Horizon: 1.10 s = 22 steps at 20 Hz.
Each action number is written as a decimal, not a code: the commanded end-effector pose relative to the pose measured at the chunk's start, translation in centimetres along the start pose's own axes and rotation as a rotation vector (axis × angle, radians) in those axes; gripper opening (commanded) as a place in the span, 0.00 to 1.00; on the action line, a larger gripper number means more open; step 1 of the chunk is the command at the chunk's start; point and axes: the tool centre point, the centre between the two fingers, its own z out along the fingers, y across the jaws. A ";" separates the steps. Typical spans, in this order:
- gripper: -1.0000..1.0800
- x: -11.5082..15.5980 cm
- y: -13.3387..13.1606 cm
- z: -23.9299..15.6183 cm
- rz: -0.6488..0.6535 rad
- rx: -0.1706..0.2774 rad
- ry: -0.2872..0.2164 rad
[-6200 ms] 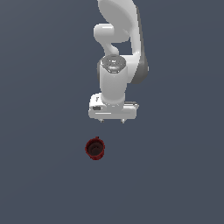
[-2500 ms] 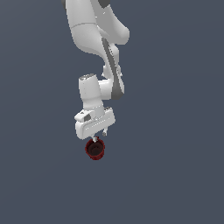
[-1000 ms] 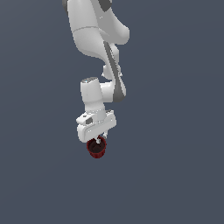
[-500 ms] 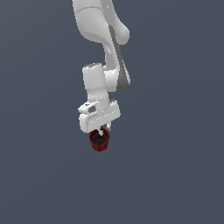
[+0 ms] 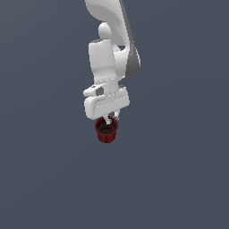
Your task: Pick up the object and move it to a goal position.
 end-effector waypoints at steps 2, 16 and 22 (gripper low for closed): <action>0.00 1.4 -0.3 -2.3 -0.003 -0.003 -0.002; 0.00 4.9 -1.1 -8.1 -0.004 0.001 -0.002; 0.00 5.8 -1.4 -9.6 -0.004 0.003 0.000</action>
